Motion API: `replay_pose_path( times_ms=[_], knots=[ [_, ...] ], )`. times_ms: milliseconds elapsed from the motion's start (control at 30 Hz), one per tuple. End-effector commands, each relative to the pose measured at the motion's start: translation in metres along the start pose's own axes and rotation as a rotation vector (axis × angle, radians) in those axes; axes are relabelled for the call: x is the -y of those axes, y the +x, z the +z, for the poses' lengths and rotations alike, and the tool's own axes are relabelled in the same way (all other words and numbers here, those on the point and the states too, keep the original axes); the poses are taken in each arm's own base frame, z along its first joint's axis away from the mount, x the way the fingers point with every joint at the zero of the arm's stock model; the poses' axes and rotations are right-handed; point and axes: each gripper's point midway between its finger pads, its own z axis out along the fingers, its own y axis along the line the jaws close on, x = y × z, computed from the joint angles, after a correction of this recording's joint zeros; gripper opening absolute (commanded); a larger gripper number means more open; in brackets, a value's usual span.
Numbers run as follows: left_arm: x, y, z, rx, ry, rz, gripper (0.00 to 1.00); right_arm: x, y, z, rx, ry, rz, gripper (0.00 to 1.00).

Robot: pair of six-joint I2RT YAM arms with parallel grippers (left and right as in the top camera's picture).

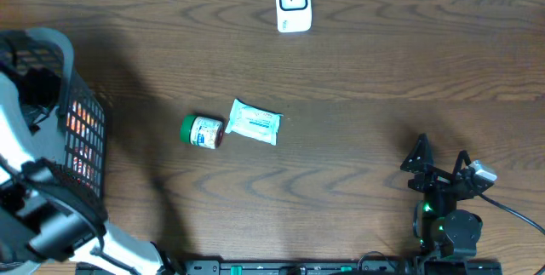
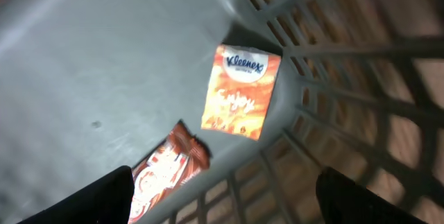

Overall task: Scan the item barcode
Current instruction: 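Carry the wipes pack out and place it right of the jar, then reach into the basket and grasp the Kleenex tissue pack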

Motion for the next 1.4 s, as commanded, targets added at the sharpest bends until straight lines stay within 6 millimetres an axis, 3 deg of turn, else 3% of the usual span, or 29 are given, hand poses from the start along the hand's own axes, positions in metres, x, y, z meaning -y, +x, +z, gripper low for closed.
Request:
replay_pose_path(
  times_ms=[0, 400, 900, 1067, 1133, 1267, 1367],
  knots=[
    [0.003, 0.001, 0.015, -0.031, 0.000, -0.003, 0.84, 0.000, 0.001, 0.000, -0.002, -0.001, 0.007, 0.99],
    [0.004, 0.016, 0.087, -0.119, -0.029, 0.052, 0.90, 0.000, 0.001, 0.000, -0.002, -0.001, 0.007, 0.99],
    [0.000, 0.045, 0.132, -0.129, -0.030, 0.065, 0.88, 0.000, 0.001, 0.000, -0.002, -0.001, 0.007, 0.99],
    [-0.002, 0.049, 0.131, -0.144, -0.036, 0.063, 0.54, 0.000, 0.001, 0.000, -0.002, -0.001, 0.007, 0.99],
    [-0.003, 0.047, 0.126, -0.145, -0.038, 0.061, 0.45, 0.000, 0.001, 0.000, -0.002, -0.001, 0.007, 0.99],
    [-0.003, 0.036, 0.105, -0.116, -0.032, 0.052, 0.43, 0.000, 0.001, 0.000, -0.002, -0.001, 0.007, 0.99],
    [-0.002, 0.021, 0.071, -0.063, -0.014, 0.039, 0.43, 0.000, 0.001, 0.000, -0.002, -0.001, 0.007, 0.99]
  ],
)
